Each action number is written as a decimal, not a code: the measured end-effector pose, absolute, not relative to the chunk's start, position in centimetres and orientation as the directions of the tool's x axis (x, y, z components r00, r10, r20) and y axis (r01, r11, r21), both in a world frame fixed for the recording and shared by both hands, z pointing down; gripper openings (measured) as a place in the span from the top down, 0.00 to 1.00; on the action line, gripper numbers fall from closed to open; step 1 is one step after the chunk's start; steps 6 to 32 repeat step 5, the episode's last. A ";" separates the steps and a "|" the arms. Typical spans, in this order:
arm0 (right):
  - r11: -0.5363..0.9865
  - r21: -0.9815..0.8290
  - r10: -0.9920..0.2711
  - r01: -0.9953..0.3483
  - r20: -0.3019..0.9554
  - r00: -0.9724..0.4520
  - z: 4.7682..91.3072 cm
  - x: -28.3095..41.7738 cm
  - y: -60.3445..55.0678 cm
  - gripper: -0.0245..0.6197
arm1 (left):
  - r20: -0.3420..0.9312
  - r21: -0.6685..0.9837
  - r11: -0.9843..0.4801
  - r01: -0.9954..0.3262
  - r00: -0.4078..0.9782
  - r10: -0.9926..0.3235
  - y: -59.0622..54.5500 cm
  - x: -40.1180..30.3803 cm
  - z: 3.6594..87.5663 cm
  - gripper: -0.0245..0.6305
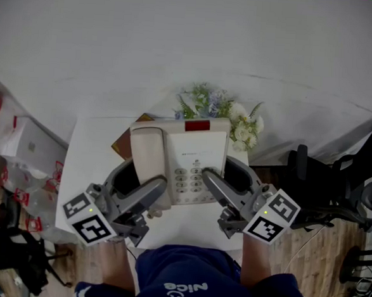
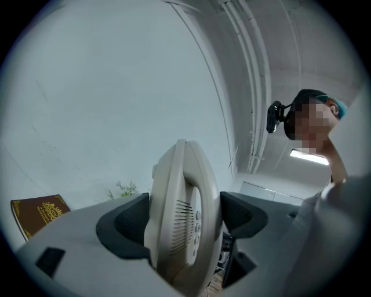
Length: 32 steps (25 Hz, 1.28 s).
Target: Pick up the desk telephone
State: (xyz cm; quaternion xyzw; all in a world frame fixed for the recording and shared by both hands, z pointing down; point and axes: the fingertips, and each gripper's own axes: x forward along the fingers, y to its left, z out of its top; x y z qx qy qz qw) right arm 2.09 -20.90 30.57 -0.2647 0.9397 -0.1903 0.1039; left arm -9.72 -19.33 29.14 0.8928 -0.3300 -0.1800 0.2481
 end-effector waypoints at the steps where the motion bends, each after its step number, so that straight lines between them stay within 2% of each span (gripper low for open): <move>1: 0.786 -0.414 -0.537 -0.458 -0.092 -0.838 30.7 2.1 -20.9 0.60 | -0.156 0.563 -0.658 -0.500 0.717 -0.679 -19.3 -9.7 29.2 0.37; 32: 0.784 -0.417 -0.537 -0.459 -0.086 -0.839 31.0 2.0 -21.0 0.60 | -0.154 0.568 -0.655 -0.499 0.717 -0.680 -19.4 -9.8 29.6 0.37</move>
